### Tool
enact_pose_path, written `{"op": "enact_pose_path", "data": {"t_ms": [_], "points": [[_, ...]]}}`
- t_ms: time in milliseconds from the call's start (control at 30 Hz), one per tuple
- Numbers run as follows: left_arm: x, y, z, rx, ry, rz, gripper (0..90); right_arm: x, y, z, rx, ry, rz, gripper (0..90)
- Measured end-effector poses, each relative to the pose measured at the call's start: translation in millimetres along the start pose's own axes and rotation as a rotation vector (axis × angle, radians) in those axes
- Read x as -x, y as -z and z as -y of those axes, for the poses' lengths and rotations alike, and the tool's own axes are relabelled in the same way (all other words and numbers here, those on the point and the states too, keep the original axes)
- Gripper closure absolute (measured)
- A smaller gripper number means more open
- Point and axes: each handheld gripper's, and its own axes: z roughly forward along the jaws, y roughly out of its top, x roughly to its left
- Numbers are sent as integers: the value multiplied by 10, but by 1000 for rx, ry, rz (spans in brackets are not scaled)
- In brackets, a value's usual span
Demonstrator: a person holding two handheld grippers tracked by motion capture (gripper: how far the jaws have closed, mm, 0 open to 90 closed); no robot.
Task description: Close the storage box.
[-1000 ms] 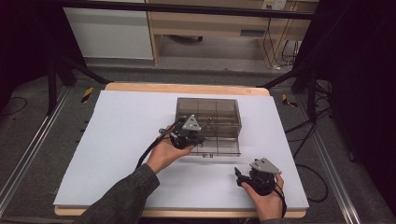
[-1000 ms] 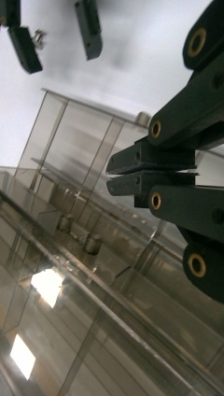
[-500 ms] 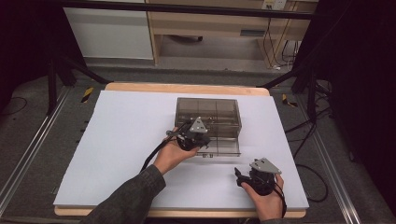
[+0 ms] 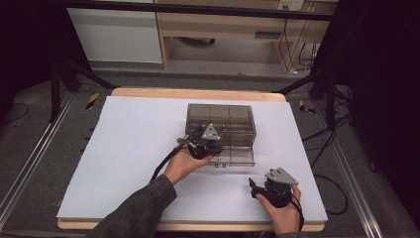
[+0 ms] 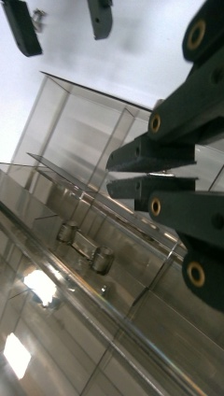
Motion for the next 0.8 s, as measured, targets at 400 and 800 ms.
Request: {"op": "enact_pose_path", "data": {"t_ms": [400,800], "points": [[56,252,23,65,-22,-71,625,10,35,-10,16,-4,26,201],[31,698,351,89,-18,-192,257,44,46,-6,7,-18,89,228]]}}
